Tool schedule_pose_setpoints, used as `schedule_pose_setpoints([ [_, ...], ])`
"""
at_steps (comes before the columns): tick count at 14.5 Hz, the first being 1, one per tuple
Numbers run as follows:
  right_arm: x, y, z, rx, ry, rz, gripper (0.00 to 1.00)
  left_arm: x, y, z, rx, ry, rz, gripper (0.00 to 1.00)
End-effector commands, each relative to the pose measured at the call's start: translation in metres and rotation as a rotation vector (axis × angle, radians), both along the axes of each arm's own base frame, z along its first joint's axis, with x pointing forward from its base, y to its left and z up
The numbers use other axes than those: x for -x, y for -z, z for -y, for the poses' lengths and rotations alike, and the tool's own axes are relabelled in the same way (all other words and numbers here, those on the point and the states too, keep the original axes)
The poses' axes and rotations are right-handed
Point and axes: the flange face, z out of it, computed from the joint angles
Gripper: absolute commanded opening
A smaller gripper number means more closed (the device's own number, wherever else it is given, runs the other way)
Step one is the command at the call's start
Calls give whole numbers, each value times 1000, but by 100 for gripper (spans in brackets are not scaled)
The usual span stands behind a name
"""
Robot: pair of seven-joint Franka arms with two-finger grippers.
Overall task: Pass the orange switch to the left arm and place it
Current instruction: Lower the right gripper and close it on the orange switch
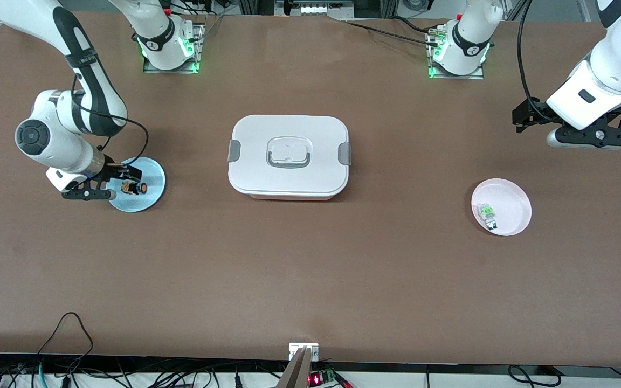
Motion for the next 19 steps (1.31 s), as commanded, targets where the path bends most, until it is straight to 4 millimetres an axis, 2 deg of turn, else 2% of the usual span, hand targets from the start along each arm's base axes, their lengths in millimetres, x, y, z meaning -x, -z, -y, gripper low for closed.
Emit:
schedule_pose_setpoints([
  [1,-2,16,0,-13,7,16,100,-1,-7,2,15,-17,-3,100],
  [11,2,48,0,-21,2,-13,100,-2,-5,1,22,-19,-10,100],
  [19,-6,43,1,-19,3,-4,100,-1,-6,-1,22,-22,-9,100],
])
